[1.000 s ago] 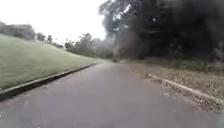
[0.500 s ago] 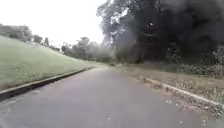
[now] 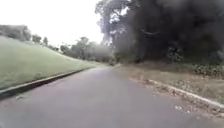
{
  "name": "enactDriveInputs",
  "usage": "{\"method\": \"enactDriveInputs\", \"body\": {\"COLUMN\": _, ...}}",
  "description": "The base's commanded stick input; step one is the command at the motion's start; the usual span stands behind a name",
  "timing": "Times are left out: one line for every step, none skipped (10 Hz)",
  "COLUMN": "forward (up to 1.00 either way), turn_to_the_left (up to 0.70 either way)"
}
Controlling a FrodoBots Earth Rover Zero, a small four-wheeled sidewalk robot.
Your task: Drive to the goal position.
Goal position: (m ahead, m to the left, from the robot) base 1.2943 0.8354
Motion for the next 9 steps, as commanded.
{"method": "enactDriveInputs", "body": {"forward": 0.7, "turn_to_the_left": 0.0}}
{"method": "enactDriveInputs", "body": {"forward": 0.7, "turn_to_the_left": 0.0}}
{"method": "enactDriveInputs", "body": {"forward": 0.7, "turn_to_the_left": 0.0}}
{"method": "enactDriveInputs", "body": {"forward": 0.7, "turn_to_the_left": 0.0}}
{"method": "enactDriveInputs", "body": {"forward": 0.7, "turn_to_the_left": 0.0}}
{"method": "enactDriveInputs", "body": {"forward": 0.7, "turn_to_the_left": 0.0}}
{"method": "enactDriveInputs", "body": {"forward": 0.7, "turn_to_the_left": 0.0}}
{"method": "enactDriveInputs", "body": {"forward": 0.7, "turn_to_the_left": 0.0}}
{"method": "enactDriveInputs", "body": {"forward": 0.7, "turn_to_the_left": 0.0}}
